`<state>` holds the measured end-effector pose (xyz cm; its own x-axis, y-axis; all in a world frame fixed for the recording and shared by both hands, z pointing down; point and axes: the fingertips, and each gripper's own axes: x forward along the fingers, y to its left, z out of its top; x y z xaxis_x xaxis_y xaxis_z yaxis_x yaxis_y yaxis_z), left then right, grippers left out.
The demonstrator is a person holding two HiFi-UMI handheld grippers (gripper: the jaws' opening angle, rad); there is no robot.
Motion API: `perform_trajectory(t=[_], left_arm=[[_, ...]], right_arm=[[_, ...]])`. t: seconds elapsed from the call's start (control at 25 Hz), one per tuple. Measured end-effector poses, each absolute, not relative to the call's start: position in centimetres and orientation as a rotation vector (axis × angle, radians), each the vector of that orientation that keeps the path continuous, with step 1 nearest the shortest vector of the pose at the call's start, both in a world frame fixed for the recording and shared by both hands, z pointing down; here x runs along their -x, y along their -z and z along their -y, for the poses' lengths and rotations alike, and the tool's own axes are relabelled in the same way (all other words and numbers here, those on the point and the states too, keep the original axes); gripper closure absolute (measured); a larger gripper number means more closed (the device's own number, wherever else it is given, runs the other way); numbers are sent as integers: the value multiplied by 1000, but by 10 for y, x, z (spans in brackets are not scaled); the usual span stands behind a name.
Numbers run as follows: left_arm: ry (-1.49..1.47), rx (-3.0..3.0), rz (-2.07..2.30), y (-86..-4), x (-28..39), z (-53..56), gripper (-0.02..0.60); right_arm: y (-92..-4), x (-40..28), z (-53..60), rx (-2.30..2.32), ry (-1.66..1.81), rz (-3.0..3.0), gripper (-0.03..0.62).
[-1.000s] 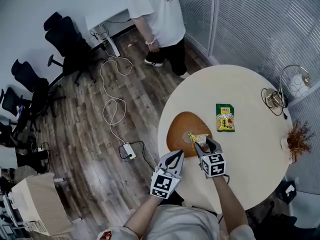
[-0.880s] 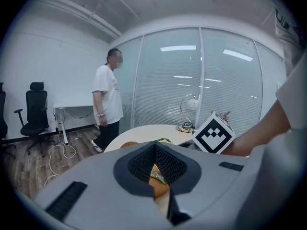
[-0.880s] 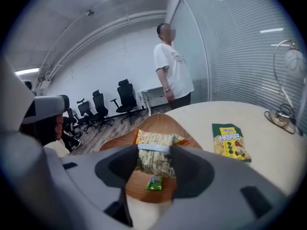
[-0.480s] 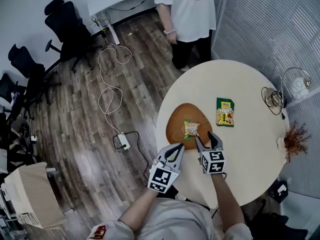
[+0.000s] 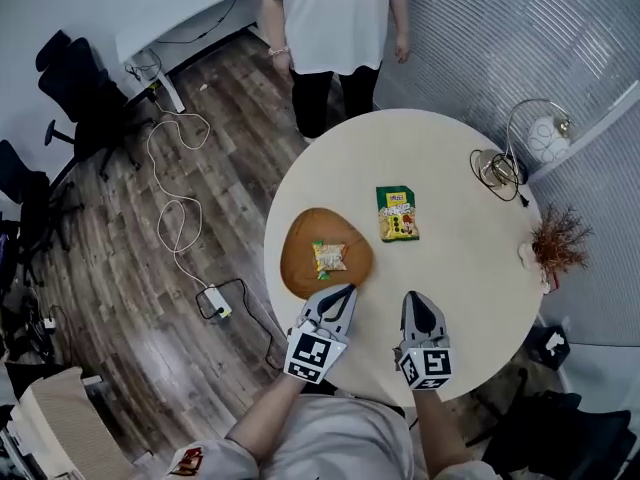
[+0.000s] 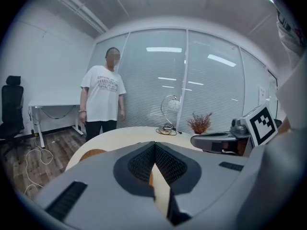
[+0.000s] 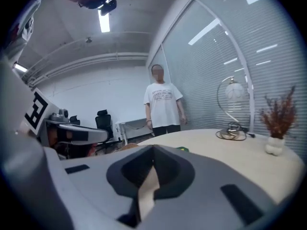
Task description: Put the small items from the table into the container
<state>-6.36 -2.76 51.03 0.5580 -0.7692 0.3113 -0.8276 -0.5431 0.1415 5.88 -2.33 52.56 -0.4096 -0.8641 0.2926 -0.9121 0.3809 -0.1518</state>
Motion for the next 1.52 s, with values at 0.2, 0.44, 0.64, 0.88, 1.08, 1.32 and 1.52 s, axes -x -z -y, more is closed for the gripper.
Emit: perform_trajectory(t=[0.2, 0.44, 0.64, 0.88, 1.08, 1.32, 1.52], left_arm=[[-326, -2573, 1233, -517, 28, 27, 591], [-364, -2593, 1165, -526, 3, 23, 591], [-354, -2609, 1116, -530, -9, 21, 591], [-354, -2612, 1127, -530, -1, 22, 591], [-360, -2582, 1151, -535, 11, 26, 591], [-359, -2533, 1196, -535, 34, 25, 591], [-384, -2466, 1264, -543, 61, 24, 591]], right_arm=[[-534, -100, -10, -1747, -493, 2356, 577], [-545, -122, -27, -1812, -544, 2283, 577], [-549, -129, -26, -1826, -551, 2271, 577], [-560, -119, 7, -1800, -551, 2302, 577], [-580, -114, 77, -1719, -485, 2295, 577], [-631, -89, 169, -1590, -491, 2235, 376], [-678, -74, 223, -1517, -524, 2123, 268]])
